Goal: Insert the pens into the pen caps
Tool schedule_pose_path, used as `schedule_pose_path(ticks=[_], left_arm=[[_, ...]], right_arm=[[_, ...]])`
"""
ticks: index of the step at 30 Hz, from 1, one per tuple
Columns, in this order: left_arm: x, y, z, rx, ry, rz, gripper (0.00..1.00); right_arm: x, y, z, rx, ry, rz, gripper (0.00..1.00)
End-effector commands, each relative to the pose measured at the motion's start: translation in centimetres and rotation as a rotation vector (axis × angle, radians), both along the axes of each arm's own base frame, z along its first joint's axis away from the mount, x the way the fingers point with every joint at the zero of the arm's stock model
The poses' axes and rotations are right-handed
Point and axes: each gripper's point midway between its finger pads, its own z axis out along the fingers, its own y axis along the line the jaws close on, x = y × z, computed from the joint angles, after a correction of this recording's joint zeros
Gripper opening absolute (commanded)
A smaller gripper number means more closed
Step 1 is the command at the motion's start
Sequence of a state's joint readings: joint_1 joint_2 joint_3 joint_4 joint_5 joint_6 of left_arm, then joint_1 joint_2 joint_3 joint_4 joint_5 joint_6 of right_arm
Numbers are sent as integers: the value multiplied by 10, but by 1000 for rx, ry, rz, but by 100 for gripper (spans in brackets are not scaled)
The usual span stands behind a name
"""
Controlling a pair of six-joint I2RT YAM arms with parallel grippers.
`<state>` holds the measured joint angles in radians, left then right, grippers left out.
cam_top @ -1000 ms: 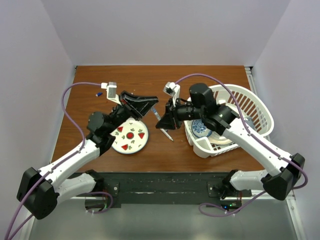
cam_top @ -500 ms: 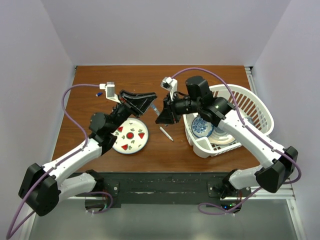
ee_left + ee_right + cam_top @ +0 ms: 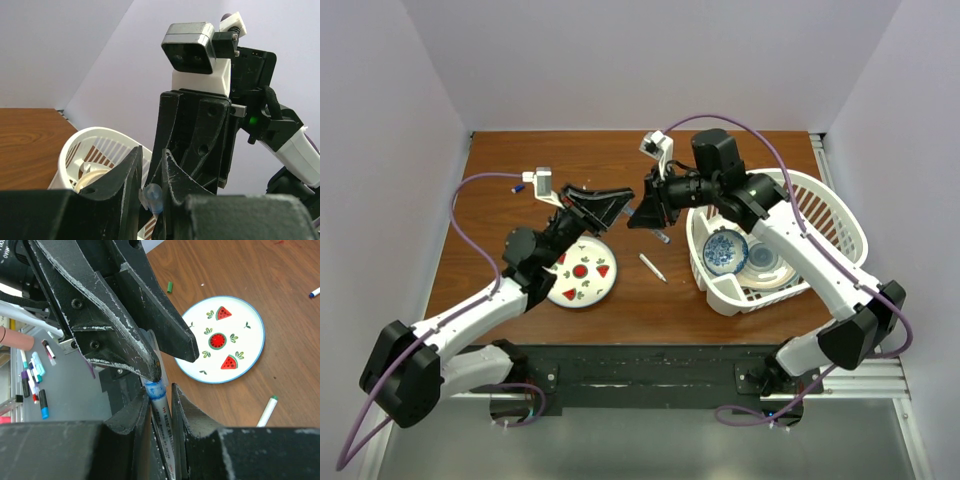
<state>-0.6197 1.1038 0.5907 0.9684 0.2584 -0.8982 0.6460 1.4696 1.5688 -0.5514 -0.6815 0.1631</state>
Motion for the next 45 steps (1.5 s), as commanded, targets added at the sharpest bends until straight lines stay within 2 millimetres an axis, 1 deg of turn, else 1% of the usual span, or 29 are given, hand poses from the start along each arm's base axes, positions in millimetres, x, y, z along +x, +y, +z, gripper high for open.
schedule_pose_path(ticks=[1,2,3,4,5,6,7,8,10,11,13,15,16,17,19,20,22,23,26,29,31,33,34,36,37,39,40,41,45], left_arm=[[-112,-48,-79,286,149,-600,0],[-106,-45,-69,277,133,-568,0],[-96,-45,-49,261,95,-526,0],[-83,-42,-48,290,103,-484,0],[-74,-43,-41,296,100,-463,0],[-68,-42,-18,277,60,-448,0],[-57,-40,-10,269,51,-426,0],[-53,-39,12,250,9,-410,1],[-39,-33,27,242,-18,-365,5],[-34,-30,44,228,-52,-341,10],[-17,-23,56,220,-60,-287,16],[-15,-19,80,194,-125,-279,30],[-9,-18,85,191,-137,-268,34],[-10,-17,102,182,-179,-262,43],[-3,-16,110,183,-201,-255,50],[-6,-15,124,174,-242,-258,54],[-4,-13,132,181,-275,-258,58],[-5,-10,139,181,-297,-252,64],[-2,3,144,216,-336,-206,81],[7,15,136,297,-336,-93,85],[3,19,125,339,-335,-75,85],[-8,20,117,358,-345,-105,85],[-8,19,105,372,-323,-116,84],[-13,21,95,385,-306,-129,84],[-12,20,81,393,-276,-138,84],[-22,18,78,350,-270,-187,83],[-24,15,67,339,-249,-220,82],[-32,14,74,312,-296,-253,81],[-25,6,59,282,-201,-321,78]], right_arm=[[79,-19,175,425,-575,-277,0],[79,-15,151,400,-534,-268,0],[77,-13,141,388,-510,-250,0],[74,-13,134,388,-473,-244,0],[73,-10,113,367,-432,-229,0],[69,-9,104,366,-415,-215,0],[64,-10,105,391,-414,-212,0],[64,-9,87,368,-382,-207,0],[56,-10,79,358,-374,-177,0],[52,-11,73,354,-370,-165,0],[45,-10,68,349,-353,-141,0],[41,-12,62,340,-341,-128,0],[38,-10,61,346,-334,-120,0],[36,-9,56,344,-318,-106,0],[33,-8,54,345,-303,-102,0],[33,-7,53,344,-303,-100,0],[33,-8,54,349,-303,-105,0],[33,-8,54,349,-302,-109,0],[34,-10,60,359,-307,-129,0],[37,-12,68,368,-303,-152,0],[39,-12,75,385,-297,-174,0],[40,-13,85,423,-293,-201,0],[39,-15,90,442,-294,-210,0],[38,-18,104,497,-299,-225,0],[37,-19,111,518,-305,-234,0],[35,-21,122,563,-302,-240,0],[34,-21,124,578,-301,-237,0],[32,-20,127,595,-296,-230,0],[29,-17,133,629,-324,-206,0]])
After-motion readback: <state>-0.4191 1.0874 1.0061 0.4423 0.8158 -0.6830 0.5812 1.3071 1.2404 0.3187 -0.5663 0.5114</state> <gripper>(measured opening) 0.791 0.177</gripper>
